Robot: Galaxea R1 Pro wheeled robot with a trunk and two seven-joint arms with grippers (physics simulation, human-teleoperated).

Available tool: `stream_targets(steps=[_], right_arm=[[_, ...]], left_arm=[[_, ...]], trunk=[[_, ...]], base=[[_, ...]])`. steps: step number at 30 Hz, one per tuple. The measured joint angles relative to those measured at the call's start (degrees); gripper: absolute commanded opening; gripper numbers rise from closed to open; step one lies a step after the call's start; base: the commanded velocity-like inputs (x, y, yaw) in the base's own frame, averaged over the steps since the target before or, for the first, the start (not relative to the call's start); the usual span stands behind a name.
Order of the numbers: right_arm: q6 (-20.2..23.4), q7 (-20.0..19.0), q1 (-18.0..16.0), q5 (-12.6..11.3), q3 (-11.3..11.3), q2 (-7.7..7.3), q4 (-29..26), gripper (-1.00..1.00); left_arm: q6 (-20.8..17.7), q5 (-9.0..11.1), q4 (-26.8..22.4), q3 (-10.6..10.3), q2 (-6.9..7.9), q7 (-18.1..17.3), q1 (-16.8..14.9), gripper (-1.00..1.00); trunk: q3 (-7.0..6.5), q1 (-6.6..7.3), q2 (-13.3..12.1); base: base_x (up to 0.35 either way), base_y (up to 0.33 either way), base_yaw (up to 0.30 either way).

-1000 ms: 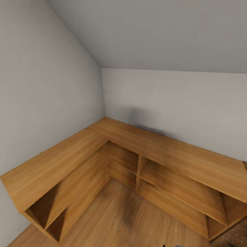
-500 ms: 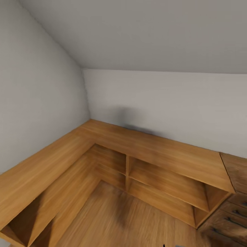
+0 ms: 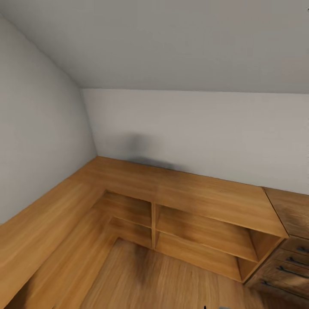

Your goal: In the bedroom, organize the workspace by keeping the computer under the desk, ensuring the monitor is on the desk, placing the keyboard on the desk next to the monitor, placing the mouse on the desk next to the keyboard, moving the folder from the swivel chair onto the desk next to the mouse, stacking the notebook on top of the folder with the pen on top of the notebook, and positioning the swivel chair next to the desk.

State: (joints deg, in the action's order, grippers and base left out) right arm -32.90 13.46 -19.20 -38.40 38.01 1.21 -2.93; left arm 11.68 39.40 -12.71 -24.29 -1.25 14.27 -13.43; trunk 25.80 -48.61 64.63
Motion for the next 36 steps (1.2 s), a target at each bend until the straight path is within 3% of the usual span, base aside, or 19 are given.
stream_targets(steps=[10, 20, 36], right_arm=[[0.0, 0.0, 0.0, 0.0, 0.0, -0.07, 0.0, 1.0], [0.0, 0.1, 0.0, -0.1, 0.0, -0.02, 0.0, 1.0], [1.5, 0.1, 0.0, -0.1, 0.0, -0.04, 0.0, 1.0]], left_arm=[[-0.1, 0.0, 0.0, 0.0, -0.03, 0.0, 0.0, 1.0], [-0.1, 0.0, 0.0, 0.0, 0.0, 0.0, 0.0, 1.0], [-0.1, 0.0, 0.0, 0.0, 0.0, 0.0, 0.0, 1.0]], trunk=[[-0.17, -0.02, 0.0], [-0.09, -0.03, 0.0], [1.15, -0.03, 0.0]], base=[[0.246, 0.062, -0.275], [0.014, 0.001, -0.249], [0.0, 0.03, -0.141]])
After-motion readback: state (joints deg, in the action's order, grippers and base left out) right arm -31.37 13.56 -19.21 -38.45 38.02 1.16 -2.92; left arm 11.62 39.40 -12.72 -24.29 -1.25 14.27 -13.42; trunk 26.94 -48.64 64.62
